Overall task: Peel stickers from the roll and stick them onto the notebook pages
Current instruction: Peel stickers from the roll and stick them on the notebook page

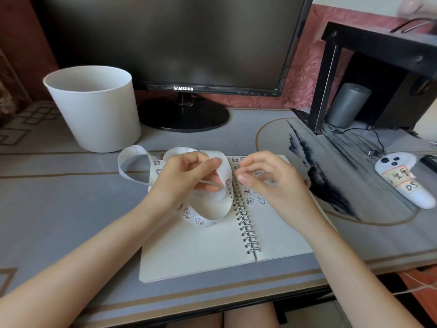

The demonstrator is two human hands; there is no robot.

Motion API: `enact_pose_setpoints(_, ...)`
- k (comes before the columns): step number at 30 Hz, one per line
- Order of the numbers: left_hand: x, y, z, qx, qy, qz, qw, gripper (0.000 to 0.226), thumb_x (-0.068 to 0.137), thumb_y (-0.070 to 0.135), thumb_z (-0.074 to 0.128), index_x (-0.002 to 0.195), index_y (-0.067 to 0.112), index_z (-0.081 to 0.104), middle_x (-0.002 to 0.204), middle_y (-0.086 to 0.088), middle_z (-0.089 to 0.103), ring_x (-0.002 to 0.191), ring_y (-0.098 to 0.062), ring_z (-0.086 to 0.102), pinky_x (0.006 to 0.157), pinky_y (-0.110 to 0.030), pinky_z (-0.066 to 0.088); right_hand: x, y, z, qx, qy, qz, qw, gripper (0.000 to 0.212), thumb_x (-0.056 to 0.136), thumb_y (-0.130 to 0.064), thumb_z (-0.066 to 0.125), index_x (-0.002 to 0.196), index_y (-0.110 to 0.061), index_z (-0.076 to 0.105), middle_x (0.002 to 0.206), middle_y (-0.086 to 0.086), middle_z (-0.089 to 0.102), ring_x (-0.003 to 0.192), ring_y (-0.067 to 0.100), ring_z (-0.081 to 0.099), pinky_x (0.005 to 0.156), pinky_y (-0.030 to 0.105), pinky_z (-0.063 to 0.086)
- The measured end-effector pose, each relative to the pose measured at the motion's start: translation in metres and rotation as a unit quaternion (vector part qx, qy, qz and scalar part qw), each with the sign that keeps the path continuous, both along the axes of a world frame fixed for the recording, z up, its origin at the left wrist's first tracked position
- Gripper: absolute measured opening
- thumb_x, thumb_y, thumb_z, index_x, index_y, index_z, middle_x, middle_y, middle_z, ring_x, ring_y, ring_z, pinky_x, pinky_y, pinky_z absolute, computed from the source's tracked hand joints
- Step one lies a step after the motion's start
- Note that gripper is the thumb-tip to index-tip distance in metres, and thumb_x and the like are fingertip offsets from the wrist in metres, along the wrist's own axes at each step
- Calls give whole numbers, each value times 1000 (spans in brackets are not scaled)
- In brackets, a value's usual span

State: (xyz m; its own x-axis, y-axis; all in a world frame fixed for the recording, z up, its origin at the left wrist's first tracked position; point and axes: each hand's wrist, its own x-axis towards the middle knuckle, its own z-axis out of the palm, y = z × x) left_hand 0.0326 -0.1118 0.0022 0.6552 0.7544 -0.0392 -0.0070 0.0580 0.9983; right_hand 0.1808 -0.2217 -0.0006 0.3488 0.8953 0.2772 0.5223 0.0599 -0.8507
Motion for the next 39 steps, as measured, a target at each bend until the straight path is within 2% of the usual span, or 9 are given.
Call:
enact_pose_setpoints(6,0,1,0,6,-9,6,1000,27,92,19,58,91,-8,61,78,-15,66,60,-11,66,57,-16,53,-8,12,-4,35,57,17,998,17,78,-7,75,88,-15,64,78,-6,68,77,3,61,73,18,45)
enact_pose_setpoints(10,0,-3,2,-1,-12,-13,1000,33,94,27,53,85,-3,63,73,-7,67,63,-12,66,60,-21,56,-4,12,-6,43,78,11,996,15,80,-5,71,87,-17,68,81,-9,70,80,3,62,75,25,46)
enact_pose_setpoints(14,1,-3,1,12,3,-30,999,18,88,16,62,90,-1,67,69,-6,66,64,-11,65,70,-29,58,-5,11,-5,53,59,-18,997,14,80,-3,71,87,-16,71,85,-5,72,80,7,64,79,35,48)
enact_pose_setpoints(17,0,-2,-1,10,7,-38,999,7,86,10,64,85,4,67,64,-3,67,60,-10,65,69,-25,59,-5,12,-5,58,54,-26,997,14,80,-3,72,85,-16,72,83,-4,73,79,12,64,80,40,48)
enact_pose_setpoints(24,-1,-2,-3,30,1,-38,999,7,85,10,64,82,10,70,65,-3,68,63,-10,66,66,-23,58,-8,14,-6,64,62,-33,995,12,78,-4,74,82,-15,73,78,-4,73,72,7,61,70,29,47)
enact_pose_setpoints(32,1,-3,-1,20,-2,-27,999,6,85,10,65,83,8,70,64,-1,68,63,-8,66,62,-15,54,-10,14,-7,70,47,-34,996,15,77,-4,74,79,-19,70,78,-2,71,75,17,63,68,37,47)
enact_pose_setpoints(37,2,-4,0,7,1,-19,1000,10,86,11,65,85,2,70,63,-2,68,61,-8,66,60,-17,55,-10,13,-10,58,32,-36,997,14,79,-8,73,78,-21,69,80,-4,69,73,23,61,61,33,46)
enact_pose_setpoints(39,2,-4,-1,0,3,-13,1000,10,87,9,63,82,1,68,60,-1,68,58,-7,65,58,-17,54,-10,13,-12,50,6,-35,998,12,81,-10,72,78,-21,67,82,-6,68,74,17,60,61,28,44)
